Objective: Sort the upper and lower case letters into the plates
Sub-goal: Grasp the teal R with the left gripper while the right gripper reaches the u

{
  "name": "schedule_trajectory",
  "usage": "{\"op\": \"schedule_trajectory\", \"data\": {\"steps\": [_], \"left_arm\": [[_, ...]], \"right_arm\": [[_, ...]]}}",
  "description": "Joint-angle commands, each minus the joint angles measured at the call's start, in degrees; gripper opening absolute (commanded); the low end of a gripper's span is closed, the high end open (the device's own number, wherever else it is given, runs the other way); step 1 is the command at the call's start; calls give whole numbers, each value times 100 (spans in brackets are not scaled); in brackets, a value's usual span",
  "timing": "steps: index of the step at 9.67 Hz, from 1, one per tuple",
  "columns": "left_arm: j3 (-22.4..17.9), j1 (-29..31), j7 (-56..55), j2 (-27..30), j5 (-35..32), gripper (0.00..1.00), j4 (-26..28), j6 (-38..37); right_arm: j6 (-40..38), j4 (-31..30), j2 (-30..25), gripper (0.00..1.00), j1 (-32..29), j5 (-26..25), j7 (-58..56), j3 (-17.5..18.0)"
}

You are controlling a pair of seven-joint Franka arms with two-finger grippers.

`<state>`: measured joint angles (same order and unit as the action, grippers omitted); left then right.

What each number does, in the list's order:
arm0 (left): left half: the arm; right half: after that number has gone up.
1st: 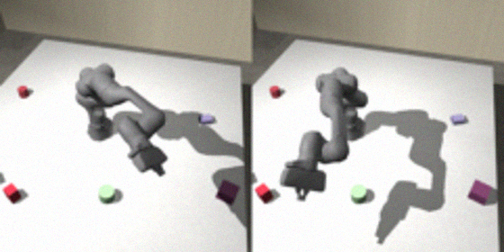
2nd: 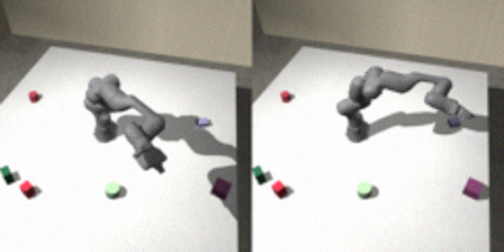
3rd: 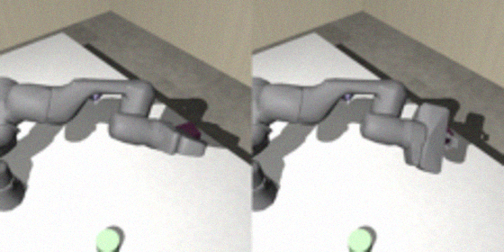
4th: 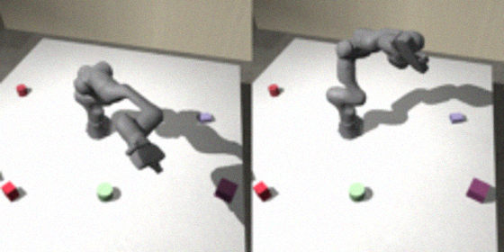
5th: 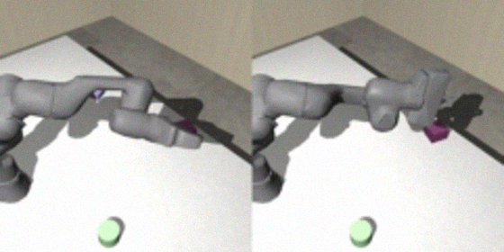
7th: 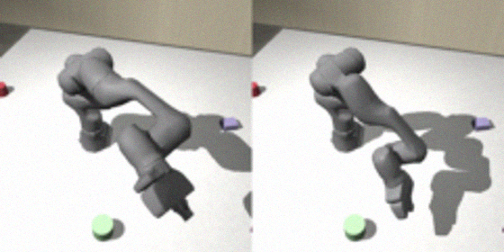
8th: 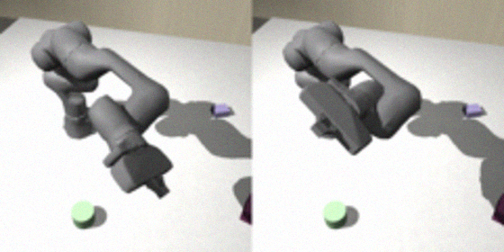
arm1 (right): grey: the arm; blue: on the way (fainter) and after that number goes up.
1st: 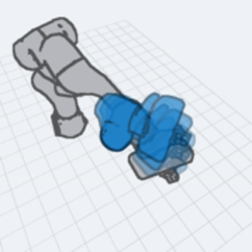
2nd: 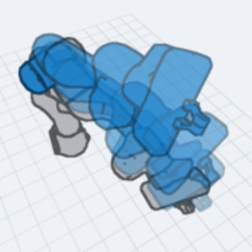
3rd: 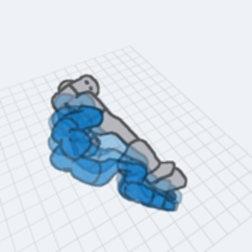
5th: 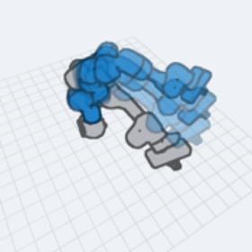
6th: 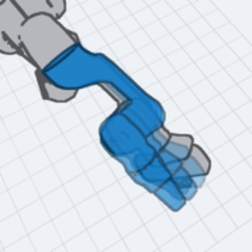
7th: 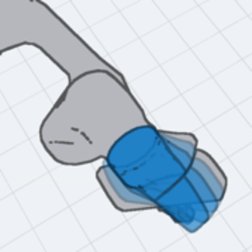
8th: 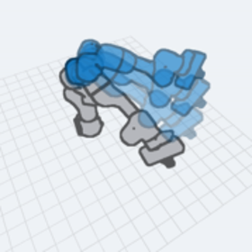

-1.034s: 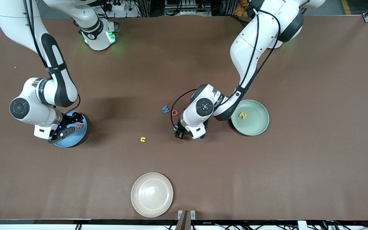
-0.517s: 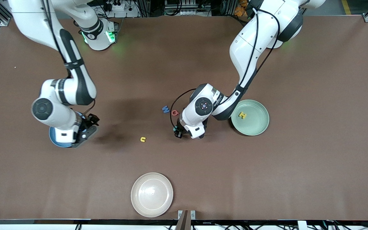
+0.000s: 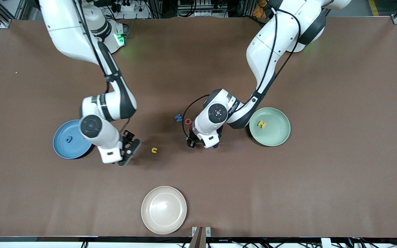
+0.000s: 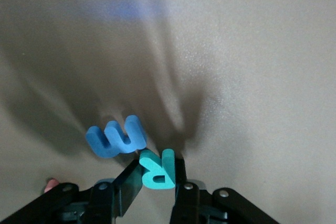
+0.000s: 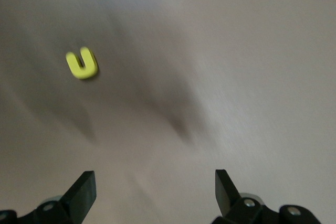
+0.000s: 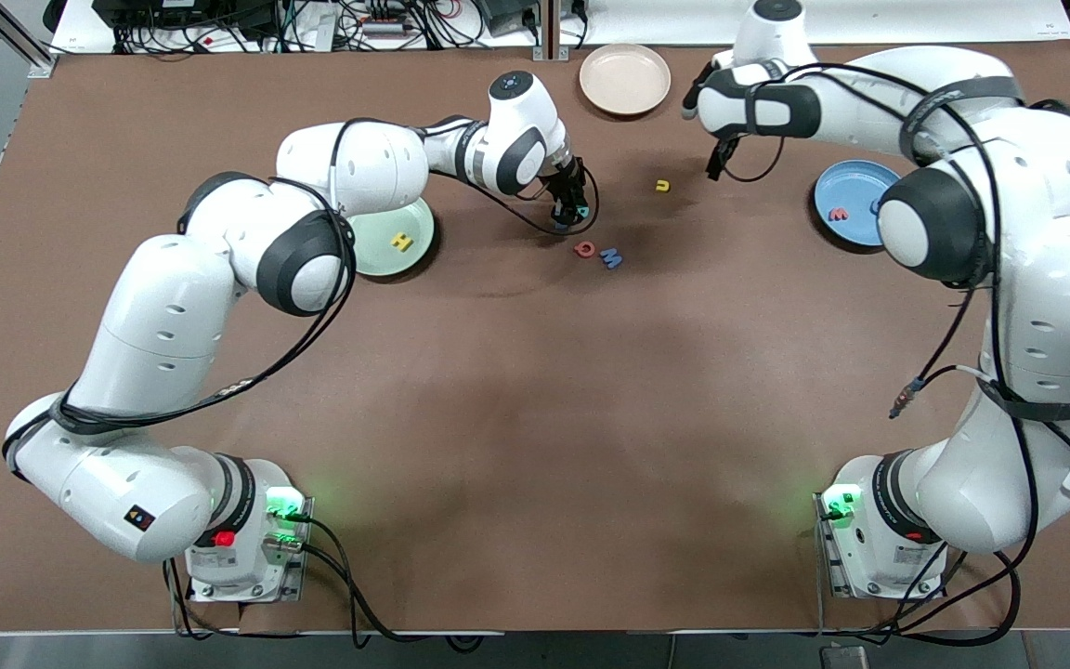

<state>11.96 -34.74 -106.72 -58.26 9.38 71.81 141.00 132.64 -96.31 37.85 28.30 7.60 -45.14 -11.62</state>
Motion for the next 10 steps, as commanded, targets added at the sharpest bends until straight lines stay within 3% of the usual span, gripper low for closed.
{"op": "schedule_trajectory", "data": {"steps": [1, 3, 7, 10], "left_arm": [[8, 54, 536, -19, 169, 0, 52, -492], [8, 352, 1167, 322, 169, 0, 43, -1255], [649, 1468, 2240, 605, 99, 0, 52, -2540], [615, 1759, 3436, 816, -41, 0, 219, -3612]], "right_arm": [[-45, 603, 459, 100, -114, 188, -100, 299], [-36, 648, 679, 100, -18, 898, -109, 327], [-10, 1043, 1066, 100, 307, 918, -127, 327], [-10, 1175, 1119, 100, 343, 587, -389, 318]]}}
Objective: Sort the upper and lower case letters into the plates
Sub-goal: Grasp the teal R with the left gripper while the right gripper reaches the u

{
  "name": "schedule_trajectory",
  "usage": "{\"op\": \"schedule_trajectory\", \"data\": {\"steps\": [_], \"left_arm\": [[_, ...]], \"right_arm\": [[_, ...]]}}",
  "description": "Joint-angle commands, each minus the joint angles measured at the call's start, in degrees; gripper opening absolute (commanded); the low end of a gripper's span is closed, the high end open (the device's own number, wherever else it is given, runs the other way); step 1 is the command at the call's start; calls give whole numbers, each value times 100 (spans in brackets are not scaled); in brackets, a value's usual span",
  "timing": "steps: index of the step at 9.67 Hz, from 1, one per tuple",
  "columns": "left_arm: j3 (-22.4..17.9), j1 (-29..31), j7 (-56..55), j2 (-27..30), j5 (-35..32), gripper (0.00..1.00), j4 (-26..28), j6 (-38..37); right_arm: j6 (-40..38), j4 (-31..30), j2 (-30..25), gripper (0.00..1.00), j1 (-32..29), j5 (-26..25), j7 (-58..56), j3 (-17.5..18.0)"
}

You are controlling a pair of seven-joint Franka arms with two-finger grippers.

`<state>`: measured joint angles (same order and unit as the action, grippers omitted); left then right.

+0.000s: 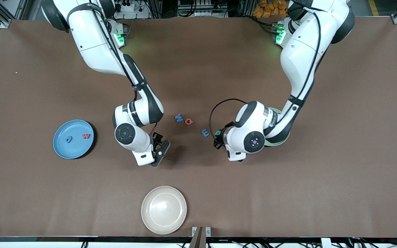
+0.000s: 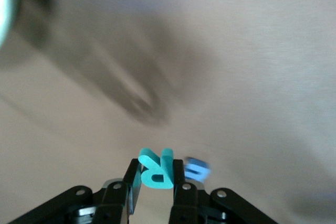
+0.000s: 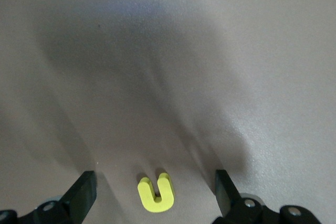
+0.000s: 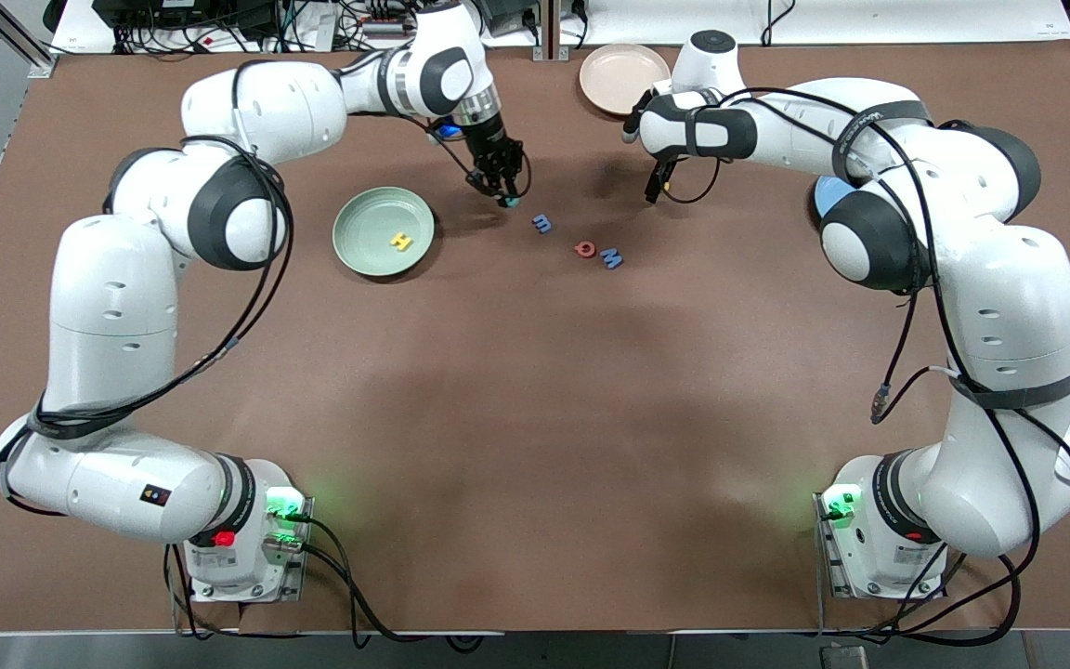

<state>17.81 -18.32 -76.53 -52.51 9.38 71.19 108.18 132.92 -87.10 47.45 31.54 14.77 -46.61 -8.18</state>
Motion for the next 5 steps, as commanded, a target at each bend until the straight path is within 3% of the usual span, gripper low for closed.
{"op": "schedule_trajectory", "data": {"steps": [1, 5], "left_arm": [[38, 179, 715, 354, -485, 0, 499, -532], [47, 854, 2306, 1188, -1304, 0, 1825, -587]], "right_arm": [[-38, 281, 151, 100, 10, -332, -357, -17], [-4, 281, 150, 100, 80, -518, -428, -17]]}}
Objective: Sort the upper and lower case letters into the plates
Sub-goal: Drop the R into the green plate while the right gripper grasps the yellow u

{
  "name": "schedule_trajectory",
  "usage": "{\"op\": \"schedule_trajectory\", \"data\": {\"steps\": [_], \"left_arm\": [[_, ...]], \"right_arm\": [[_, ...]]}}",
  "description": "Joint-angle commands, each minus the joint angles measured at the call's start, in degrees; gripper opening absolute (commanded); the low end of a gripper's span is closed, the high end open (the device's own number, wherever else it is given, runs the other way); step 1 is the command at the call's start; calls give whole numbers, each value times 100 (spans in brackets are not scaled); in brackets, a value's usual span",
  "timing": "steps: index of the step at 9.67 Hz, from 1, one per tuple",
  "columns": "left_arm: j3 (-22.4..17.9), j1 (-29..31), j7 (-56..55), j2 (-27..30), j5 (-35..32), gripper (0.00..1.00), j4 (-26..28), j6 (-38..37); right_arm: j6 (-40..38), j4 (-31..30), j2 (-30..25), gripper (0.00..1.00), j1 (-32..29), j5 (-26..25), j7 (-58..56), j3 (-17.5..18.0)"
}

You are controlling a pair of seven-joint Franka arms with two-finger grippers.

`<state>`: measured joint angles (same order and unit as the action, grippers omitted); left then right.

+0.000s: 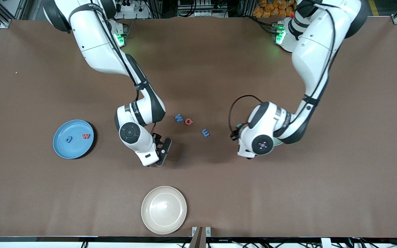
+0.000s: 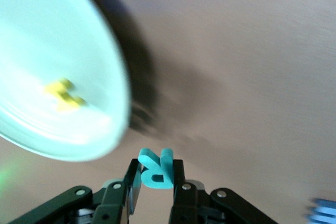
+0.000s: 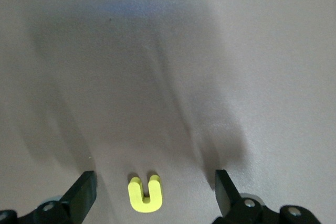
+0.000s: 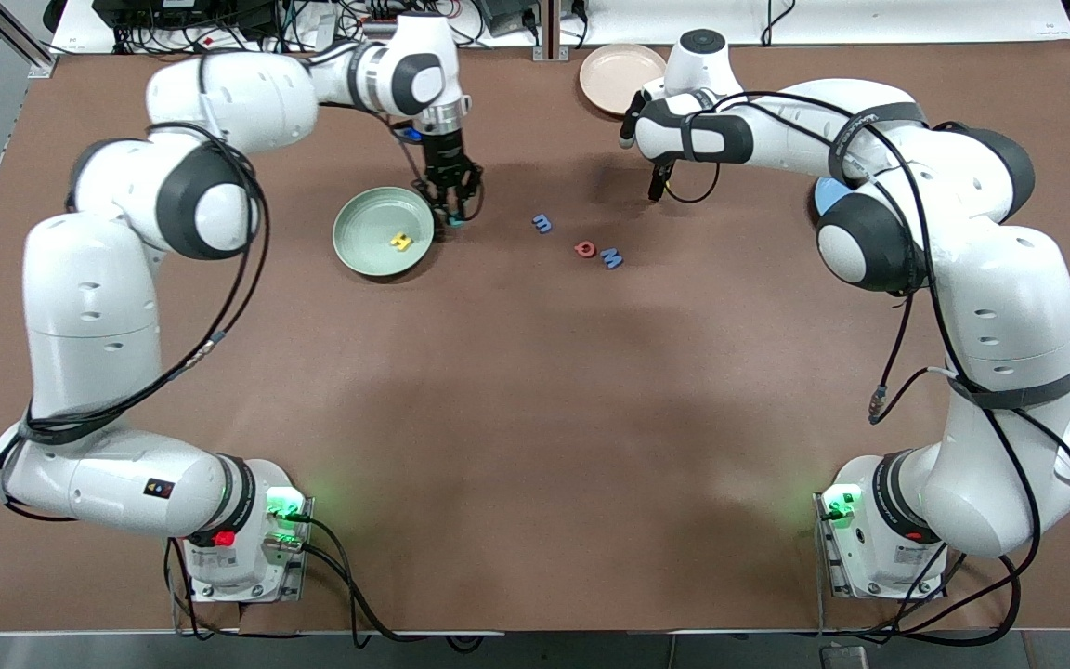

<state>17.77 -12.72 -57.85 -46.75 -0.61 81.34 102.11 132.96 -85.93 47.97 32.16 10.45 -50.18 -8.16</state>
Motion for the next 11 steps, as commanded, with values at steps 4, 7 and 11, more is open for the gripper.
{"op": "schedule_trajectory", "data": {"steps": [4, 7, 11], "left_arm": [[60, 1138, 2047, 949, -553, 12, 1498, 125], [77, 1096, 2278, 940, -924, 100, 1578, 230], [174, 790, 1369, 905, -179, 100, 1456, 598]], "right_arm": [[151, 120, 90, 100, -61, -376, -89, -28], [116, 103, 90, 100, -61, -386, -80, -28], [107, 94, 90, 9, -140, -377, -368, -19]]}}
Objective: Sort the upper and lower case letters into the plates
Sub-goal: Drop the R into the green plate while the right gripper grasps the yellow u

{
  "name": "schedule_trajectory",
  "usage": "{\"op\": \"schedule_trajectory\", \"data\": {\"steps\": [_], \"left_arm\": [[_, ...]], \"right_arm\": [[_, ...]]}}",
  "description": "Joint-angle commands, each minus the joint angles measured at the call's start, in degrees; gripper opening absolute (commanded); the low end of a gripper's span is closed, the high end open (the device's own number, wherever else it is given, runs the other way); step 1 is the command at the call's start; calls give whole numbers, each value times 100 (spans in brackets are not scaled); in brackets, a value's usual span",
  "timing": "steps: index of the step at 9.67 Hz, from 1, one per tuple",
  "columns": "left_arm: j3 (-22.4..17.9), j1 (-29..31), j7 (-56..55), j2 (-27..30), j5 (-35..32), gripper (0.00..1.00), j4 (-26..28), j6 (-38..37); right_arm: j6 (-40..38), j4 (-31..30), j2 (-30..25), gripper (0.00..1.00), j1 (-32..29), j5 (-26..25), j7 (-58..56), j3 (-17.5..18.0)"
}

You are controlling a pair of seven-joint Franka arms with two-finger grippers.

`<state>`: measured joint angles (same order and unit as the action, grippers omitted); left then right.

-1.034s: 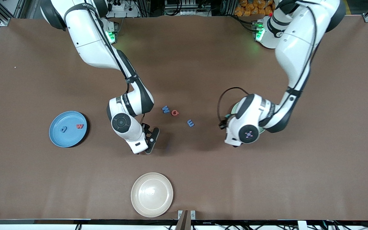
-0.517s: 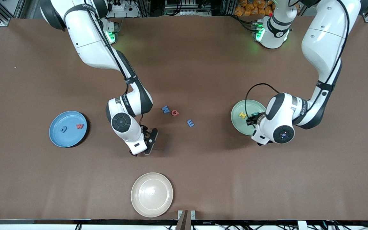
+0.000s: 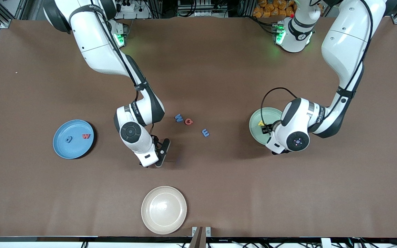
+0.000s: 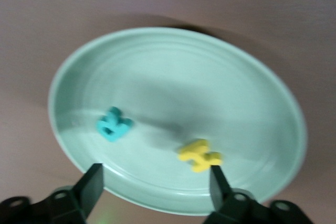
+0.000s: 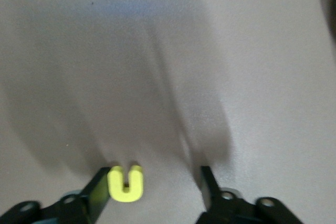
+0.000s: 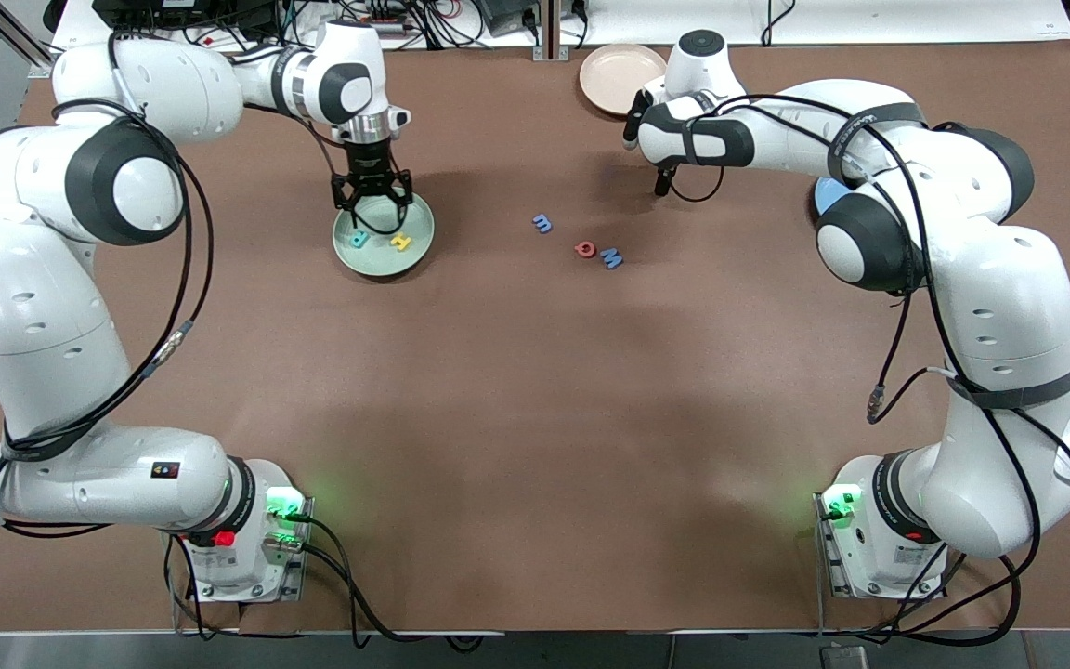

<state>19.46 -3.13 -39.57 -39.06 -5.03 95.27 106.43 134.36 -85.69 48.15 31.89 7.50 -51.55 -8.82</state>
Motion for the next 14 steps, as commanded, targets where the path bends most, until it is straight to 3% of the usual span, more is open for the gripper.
{"op": "schedule_trajectory", "data": {"steps": [1, 5, 8, 9, 12, 14], "left_arm": [[5, -440, -864, 110, 396, 100, -51, 237], [-3, -1469, -3156, -364, 985, 100, -560, 1106], [-12, -2295, -5046, -795, 1013, 100, -825, 2228], [-12, -2480, -5504, -900, 1013, 100, -834, 2572], [-21, -2902, -6611, -901, 1056, 100, -913, 2698], [-56, -3105, -6992, -1041, 1074, 100, -922, 2908]], "right_arm": [[-32, 70, 71, 8, -157, -73, -372, 47], [-207, 79, 10, 1, -227, -73, -330, 21], [-1181, 18, -515, 1, -622, -81, -382, -162], [-1271, -339, -866, 1, -623, -82, -443, -416], [-834, -1789, -1956, 1, -632, -326, -592, -822], [-648, -2301, -2249, 1, -972, -389, -1249, -1138]]}}
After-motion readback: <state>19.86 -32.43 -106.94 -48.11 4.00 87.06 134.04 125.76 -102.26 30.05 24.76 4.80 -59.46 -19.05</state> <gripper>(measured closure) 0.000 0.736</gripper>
